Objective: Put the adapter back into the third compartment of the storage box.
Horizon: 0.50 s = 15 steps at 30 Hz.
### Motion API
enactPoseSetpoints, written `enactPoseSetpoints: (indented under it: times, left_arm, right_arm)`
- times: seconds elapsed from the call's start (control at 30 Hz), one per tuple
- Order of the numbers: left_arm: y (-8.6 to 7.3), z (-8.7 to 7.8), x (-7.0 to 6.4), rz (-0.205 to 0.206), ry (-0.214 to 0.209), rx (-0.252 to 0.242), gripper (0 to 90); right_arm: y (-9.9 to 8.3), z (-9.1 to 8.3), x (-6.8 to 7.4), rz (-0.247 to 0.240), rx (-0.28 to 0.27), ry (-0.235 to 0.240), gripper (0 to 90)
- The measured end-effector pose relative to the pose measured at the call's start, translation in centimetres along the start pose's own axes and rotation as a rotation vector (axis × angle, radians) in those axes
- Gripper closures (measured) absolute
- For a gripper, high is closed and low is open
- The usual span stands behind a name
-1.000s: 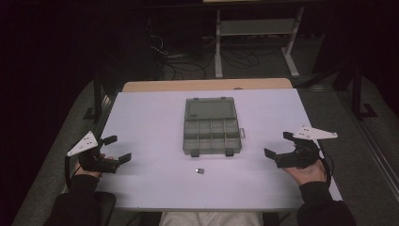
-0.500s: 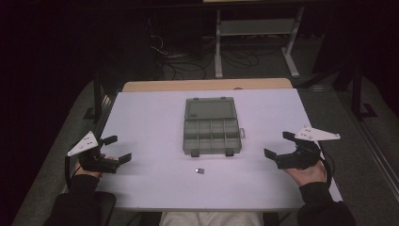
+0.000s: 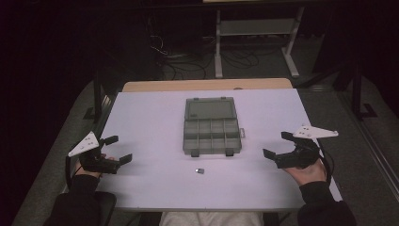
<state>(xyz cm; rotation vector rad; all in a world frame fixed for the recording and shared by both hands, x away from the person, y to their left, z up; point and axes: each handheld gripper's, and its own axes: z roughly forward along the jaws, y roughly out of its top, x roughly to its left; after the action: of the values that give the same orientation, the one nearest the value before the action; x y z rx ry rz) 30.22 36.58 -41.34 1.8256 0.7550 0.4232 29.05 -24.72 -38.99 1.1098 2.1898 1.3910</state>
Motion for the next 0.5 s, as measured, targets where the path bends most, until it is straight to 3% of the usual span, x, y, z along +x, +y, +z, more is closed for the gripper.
enactPoseSetpoints:
  times: [0.5]
  left_arm:
    - [-0.1, -0.1, 0.2, -0.019, 0.011, -0.001, 0.0]
  right_arm:
    - [1.9, 0.9, 1.9, -0.043, 0.048, 0.056, 0.0]
